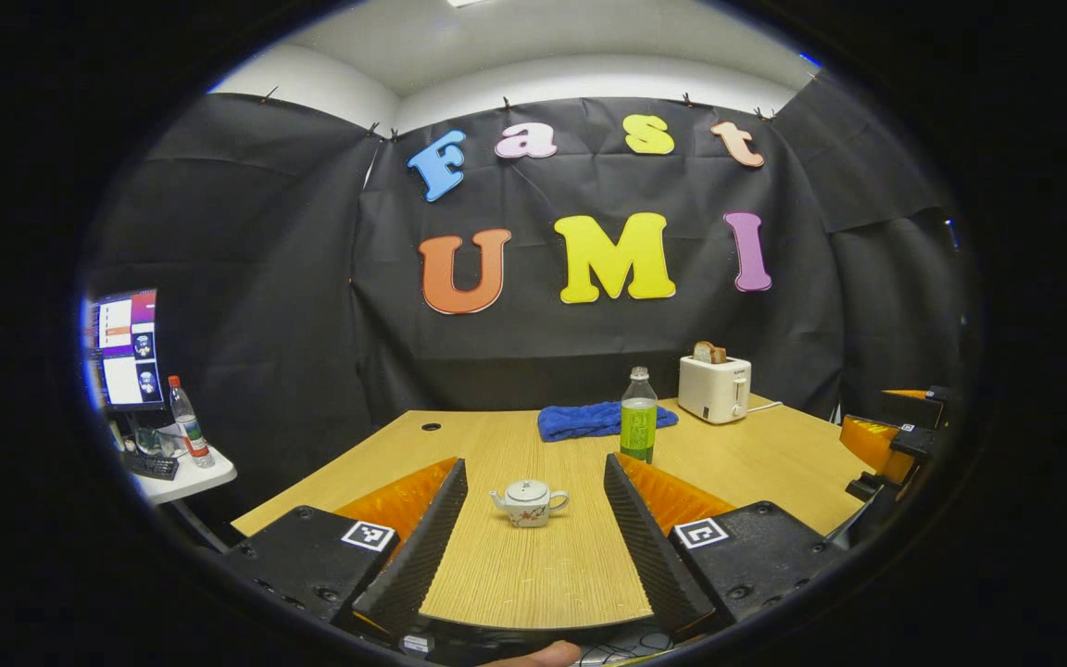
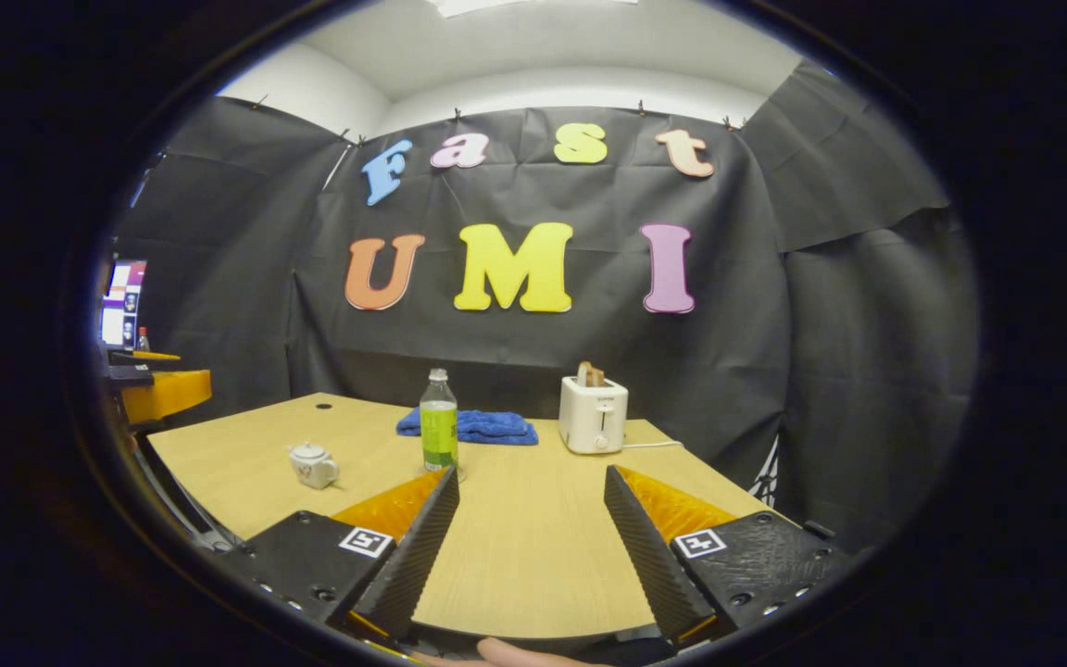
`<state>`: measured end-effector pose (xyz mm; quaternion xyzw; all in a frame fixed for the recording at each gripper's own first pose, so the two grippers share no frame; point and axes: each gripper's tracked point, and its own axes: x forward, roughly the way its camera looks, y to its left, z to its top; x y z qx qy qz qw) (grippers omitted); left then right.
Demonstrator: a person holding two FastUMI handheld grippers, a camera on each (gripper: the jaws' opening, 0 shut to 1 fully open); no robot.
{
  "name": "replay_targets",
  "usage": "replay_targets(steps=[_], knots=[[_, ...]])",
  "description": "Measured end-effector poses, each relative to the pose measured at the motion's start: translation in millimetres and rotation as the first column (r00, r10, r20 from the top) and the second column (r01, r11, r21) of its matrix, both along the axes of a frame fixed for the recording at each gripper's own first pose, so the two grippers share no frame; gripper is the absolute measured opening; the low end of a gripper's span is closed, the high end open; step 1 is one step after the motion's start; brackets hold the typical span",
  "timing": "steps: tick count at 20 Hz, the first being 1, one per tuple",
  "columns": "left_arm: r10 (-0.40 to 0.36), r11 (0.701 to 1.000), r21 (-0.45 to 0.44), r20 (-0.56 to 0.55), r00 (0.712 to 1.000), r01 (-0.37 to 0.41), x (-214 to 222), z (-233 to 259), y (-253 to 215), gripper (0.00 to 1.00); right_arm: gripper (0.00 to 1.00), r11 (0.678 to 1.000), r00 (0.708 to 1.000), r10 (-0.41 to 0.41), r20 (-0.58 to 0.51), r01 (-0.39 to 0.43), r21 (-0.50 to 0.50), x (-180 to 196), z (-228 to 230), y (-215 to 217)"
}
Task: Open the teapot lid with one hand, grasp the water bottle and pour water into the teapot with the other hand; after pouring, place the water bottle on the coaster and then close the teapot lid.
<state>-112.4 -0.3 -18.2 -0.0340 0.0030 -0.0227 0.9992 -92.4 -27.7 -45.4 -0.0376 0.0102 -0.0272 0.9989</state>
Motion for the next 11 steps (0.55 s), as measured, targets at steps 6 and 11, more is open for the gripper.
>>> replay_targets(steps=[6, 11], knots=[[0.003, 1.0, -0.002, 0.003, 1.0, -0.003, 2.3, -5.5, -1.8, 0.94, 0.94, 1.0, 1.0, -0.008, -0.008, 0.009, 0.003, 2.5, -5.1, -7.4], [0.016, 1.0, -0.019, 0.011, 1.0, -0.016, 14.1, -12.5, -3.0, 0.93, 0.94, 1.0, 1.0, -0.004, -0.025, 0.004, 0.005, 8.2, -17.4, -11.2]])
